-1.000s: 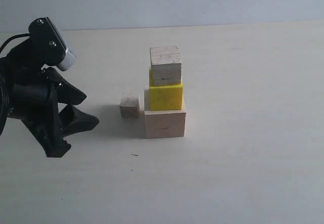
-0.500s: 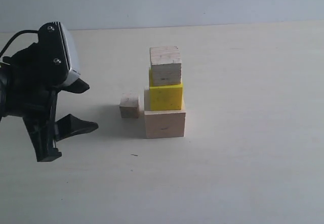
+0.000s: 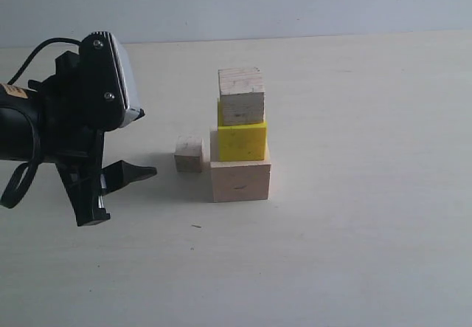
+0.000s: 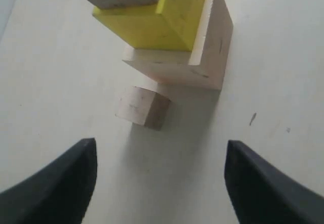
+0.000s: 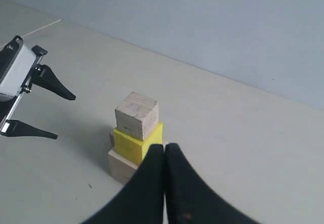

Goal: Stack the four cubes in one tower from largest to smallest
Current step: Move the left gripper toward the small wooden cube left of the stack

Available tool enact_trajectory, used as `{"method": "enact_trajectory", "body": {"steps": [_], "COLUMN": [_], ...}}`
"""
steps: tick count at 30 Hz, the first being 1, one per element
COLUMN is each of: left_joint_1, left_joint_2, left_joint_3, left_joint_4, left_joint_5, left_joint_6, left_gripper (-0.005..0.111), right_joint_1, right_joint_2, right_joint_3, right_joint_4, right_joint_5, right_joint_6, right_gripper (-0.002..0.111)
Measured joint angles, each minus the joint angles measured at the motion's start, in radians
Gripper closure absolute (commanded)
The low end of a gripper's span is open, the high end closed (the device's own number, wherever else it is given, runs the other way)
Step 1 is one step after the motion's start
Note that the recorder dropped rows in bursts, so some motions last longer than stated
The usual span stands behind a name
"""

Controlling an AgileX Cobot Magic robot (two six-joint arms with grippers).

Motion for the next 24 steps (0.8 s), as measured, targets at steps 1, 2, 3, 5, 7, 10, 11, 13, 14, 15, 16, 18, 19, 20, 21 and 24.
{"method": "enact_trajectory", "body": {"steps": [1,2,3,5,7,10,11,13,14,15,16,18,19,20,21,24], "left_joint_1": [0.0,0.0,0.0,0.0,0.0,0.0,0.0,0.0,0.0,0.003,0.011,0.048,0.073,0.102,0.132,0.215], "left_joint_2": [0.0,0.0,0.0,0.002,0.002,0.002,0.002,0.002,0.002,0.002,0.002,0.01,0.015,0.025,0.035,0.079], "left_joint_3": [0.0,0.0,0.0,0.0,0.0,0.0,0.0,0.0,0.0,0.0,-0.002,-0.018,-0.03,-0.048,-0.071,-0.153], "left_joint_4": [0.0,0.0,0.0,0.0,0.0,0.0,0.0,0.0,-0.002,-0.005,-0.005,-0.007,-0.007,-0.01,-0.02,-0.126], "left_joint_5": [-0.002,-0.004,-0.004,-0.004,-0.004,-0.004,-0.006,-0.018,-0.033,-0.051,-0.06,-0.062,-0.048,-0.02,0.02,0.17], "left_joint_6": [0.0,0.0,0.0,0.0,0.0,0.0,0.0,-0.005,-0.014,-0.017,-0.019,-0.017,-0.009,0.006,0.03,0.182], "left_gripper": [0.038,0.038,0.038,0.038,0.038,0.038,0.038,0.038,0.038,0.038,0.038,0.038,0.038,0.038,0.038,0.038], "right_joint_1": [0.0,0.0,0.0,0.0,0.0,0.0,0.0,0.0,0.0,0.0,0.0,0.0,0.0,0.0,0.0,0.0], "right_joint_2": [0.0,0.0,0.0,0.0,0.0,0.0,0.0,0.0,0.0,0.0,0.0,0.0,0.0,0.0,0.0,0.0], "right_joint_3": [0.0,0.0,0.0,0.0,0.0,0.0,0.0,0.0,0.0,0.0,0.0,0.0,0.0,0.0,0.0,0.0], "right_joint_4": [0.0,0.002,0.007,0.016,0.023,0.027,0.029,0.033,0.033,0.033,0.033,0.035,0.035,0.035,0.037,0.037], "right_joint_5": [0.0,0.0,-0.002,-0.004,-0.004,-0.006,-0.006,-0.008,-0.008,-0.01,-0.011,-0.013,-0.013,-0.015,-0.015,-0.018], "right_joint_6": [0.0,0.0,0.002,0.002,0.002,0.002,0.004,0.006,0.009,0.017,0.027,0.041,0.048,0.051,0.055,0.063], "right_gripper": [0.108,0.108,0.108,0.108,0.108,0.108,0.108,0.108,0.108,0.108,0.108,0.108,0.108,0.108,0.108,0.108]}}
